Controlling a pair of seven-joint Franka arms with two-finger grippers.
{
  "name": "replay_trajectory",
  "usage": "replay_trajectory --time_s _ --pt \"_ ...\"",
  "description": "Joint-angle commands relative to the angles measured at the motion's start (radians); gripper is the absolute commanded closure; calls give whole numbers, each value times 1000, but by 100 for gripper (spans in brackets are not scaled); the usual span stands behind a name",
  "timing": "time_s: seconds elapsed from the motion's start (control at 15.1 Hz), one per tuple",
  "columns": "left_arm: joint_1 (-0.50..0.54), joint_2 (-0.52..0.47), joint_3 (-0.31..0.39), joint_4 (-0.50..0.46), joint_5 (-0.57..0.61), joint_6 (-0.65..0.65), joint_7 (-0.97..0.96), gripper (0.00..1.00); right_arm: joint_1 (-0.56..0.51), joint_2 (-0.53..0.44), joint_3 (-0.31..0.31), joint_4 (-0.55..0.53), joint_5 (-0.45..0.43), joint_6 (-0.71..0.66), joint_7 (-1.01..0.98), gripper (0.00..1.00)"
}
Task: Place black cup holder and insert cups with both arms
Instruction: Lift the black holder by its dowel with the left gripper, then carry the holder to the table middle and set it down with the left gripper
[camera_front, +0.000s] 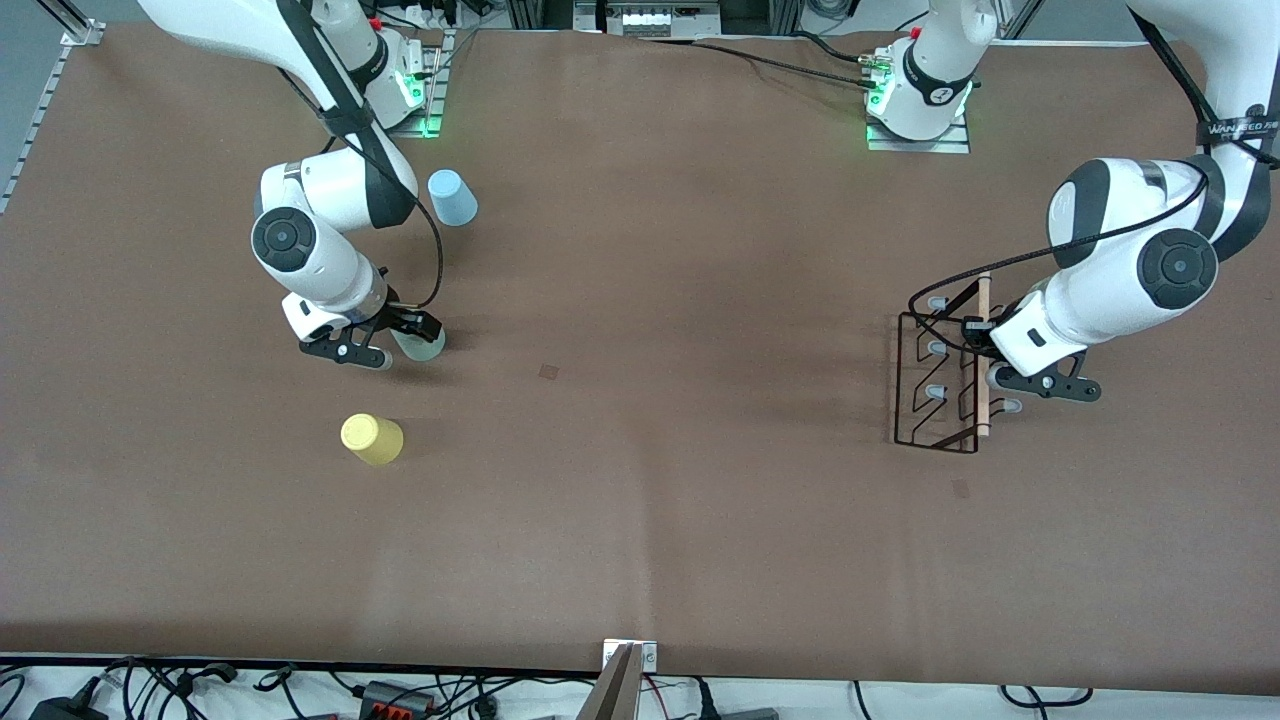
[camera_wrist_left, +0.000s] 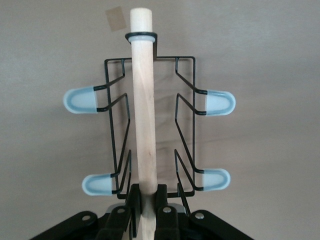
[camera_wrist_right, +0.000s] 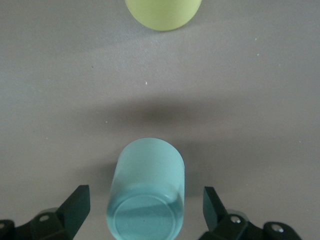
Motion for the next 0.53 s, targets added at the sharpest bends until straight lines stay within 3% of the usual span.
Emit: replay_trajectory --time_s 0.0,0.27,0.46 --pt "-2 -12 -49 103 11 -127 -24 98 12 -11 -4 -36 7 25 21 0" --pt "-3 -1 -254 138 9 -147 -310 99 32 -11 -3 -42 5 25 62 0" --pt "-8 80 -409 230 -5 -142 -541 99 32 -11 -3 -42 5 28 62 0"
